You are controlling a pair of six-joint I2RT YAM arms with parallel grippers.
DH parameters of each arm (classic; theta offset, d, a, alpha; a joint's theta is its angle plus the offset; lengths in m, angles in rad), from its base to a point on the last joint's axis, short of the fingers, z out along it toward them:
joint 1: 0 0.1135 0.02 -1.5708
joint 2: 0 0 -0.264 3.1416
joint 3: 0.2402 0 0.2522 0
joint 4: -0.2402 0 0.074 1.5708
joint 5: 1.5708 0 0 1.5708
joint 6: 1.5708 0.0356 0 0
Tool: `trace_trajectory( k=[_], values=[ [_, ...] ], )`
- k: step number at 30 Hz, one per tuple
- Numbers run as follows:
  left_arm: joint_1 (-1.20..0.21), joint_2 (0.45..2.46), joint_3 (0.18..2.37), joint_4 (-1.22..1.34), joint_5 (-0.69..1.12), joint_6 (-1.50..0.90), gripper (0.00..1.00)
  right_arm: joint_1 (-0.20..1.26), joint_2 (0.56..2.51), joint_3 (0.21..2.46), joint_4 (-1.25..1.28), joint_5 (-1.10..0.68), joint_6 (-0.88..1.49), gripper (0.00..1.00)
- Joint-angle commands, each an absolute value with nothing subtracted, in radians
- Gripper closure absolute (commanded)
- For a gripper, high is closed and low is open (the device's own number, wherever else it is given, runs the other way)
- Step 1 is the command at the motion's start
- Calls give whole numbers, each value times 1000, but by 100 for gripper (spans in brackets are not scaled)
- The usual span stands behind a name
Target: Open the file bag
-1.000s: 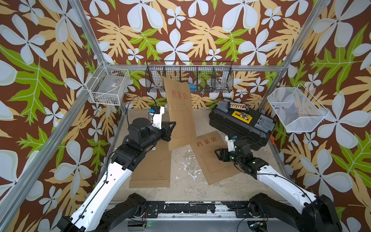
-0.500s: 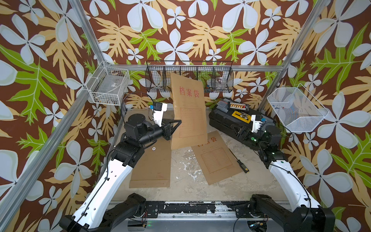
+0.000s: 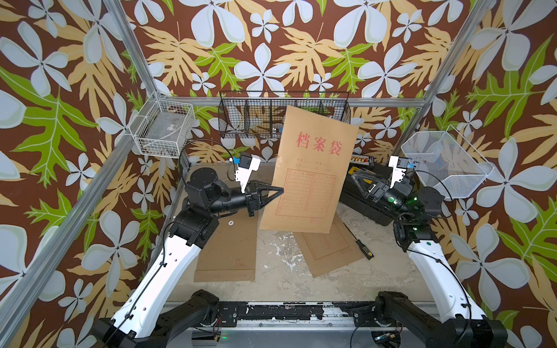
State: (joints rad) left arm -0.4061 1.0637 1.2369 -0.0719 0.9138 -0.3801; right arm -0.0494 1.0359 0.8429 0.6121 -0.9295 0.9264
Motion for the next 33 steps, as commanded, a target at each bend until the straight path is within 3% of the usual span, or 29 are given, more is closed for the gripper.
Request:
trace_trajectory(
  k=[1,17,22,33],
  values=[
    [-403,1062,1232,-28,969,-352,100,-48,1033,848,791,-985,1017,9],
    [-405,1049,1200,-1,1075,-357,100,-10,1142,955,758,-1034,1072,11],
    [-405,1044,1188,-10,1083,-350,100,4,1172,991,829,-1056,1144,21],
    [-405,1035,1194,-69,1007,-310,100,21,1201,1048,894,-1090,1222,58]
  ],
)
